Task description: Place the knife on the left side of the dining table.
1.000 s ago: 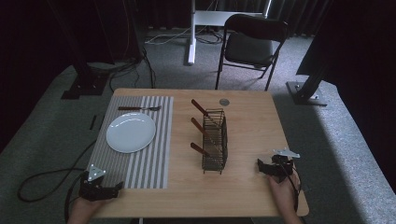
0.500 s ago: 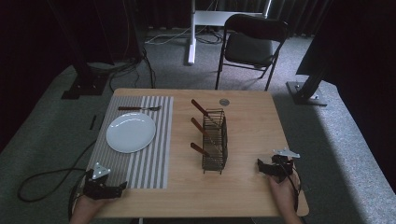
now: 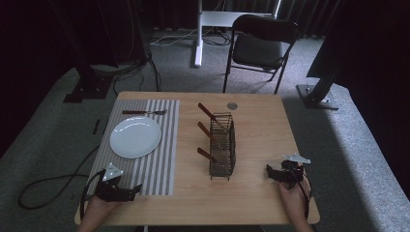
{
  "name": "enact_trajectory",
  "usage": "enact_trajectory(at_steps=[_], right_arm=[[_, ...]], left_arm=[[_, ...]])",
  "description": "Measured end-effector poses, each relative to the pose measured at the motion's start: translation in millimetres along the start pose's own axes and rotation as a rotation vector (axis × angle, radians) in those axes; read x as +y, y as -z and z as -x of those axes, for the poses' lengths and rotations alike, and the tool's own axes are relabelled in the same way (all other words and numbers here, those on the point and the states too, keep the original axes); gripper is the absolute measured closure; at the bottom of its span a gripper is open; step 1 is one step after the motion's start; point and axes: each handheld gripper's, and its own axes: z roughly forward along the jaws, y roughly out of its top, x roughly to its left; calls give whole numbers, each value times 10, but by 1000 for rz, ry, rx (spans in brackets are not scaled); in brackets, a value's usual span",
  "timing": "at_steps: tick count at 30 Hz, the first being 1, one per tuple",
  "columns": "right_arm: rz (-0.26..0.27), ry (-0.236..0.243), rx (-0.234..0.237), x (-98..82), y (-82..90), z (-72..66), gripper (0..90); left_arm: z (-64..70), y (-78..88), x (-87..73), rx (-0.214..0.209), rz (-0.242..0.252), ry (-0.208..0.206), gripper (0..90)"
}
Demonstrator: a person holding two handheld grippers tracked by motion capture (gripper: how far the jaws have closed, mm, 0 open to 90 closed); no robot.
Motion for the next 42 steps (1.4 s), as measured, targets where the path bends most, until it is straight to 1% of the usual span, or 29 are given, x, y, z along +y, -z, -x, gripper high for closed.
enact_trajectory(at_steps=[1,3,6,8,9,11,12,15,17,18,20,21,22,23,24,25,28,30,34,36,39,42], right_arm=[[0,0,0,0,0,0,117],[0,0,0,0,0,0,117],[0,0,0,0,0,0,117],[0,0,0,0,0,0,116],[0,0,0,0,0,0,117],[0,0,0,0,0,0,117],[0,0,0,0,0,0,117],[0,0,0,0,0,0,117],[0,0,0,0,0,0,117],[0,0,0,0,0,0,117],[0,0,0,0,0,0,117],[0,0,0,0,0,0,117],[0,0,0,0,0,0,117],[0,0,0,0,0,0,117],[0,0,0,0,0,0,117],[0,0,0,0,0,0,117],[0,0,0,0,0,0,117],[0,0,0,0,0,0,117],[0,1,0,0,0,1,117],[0,1,0,0,0,1,117],[1,1,0,-1,-1,1,117],[1,1,0,-1,-1,0,117]], left_arm=[[0,0,0,0,0,0,39],[84,-9,78,-25,3,-28,39],[164,-19,158,-47,15,-46,39],[181,-22,175,-54,21,-48,39],[227,-28,226,-77,27,-56,39],[273,-36,278,-90,27,-71,39],[291,-41,312,-105,29,-78,39],[303,-41,333,-109,31,-82,39],[384,-18,468,-144,54,-106,39],[404,-9,496,-152,63,-109,39],[427,-2,523,-156,70,-113,39],[449,4,551,-160,70,-123,39],[489,12,605,-175,79,-134,39],[489,12,605,-175,79,-134,39],[532,18,658,-188,85,-146,39],[532,18,658,-188,85,-146,39],[606,19,742,-202,95,-170,39],[640,11,793,-222,106,-172,39],[701,-35,886,-236,113,-187,39],[721,-53,922,-255,117,-186,39],[770,-61,981,-252,122,-201,39],[809,-62,1034,-261,127,-210,39]])
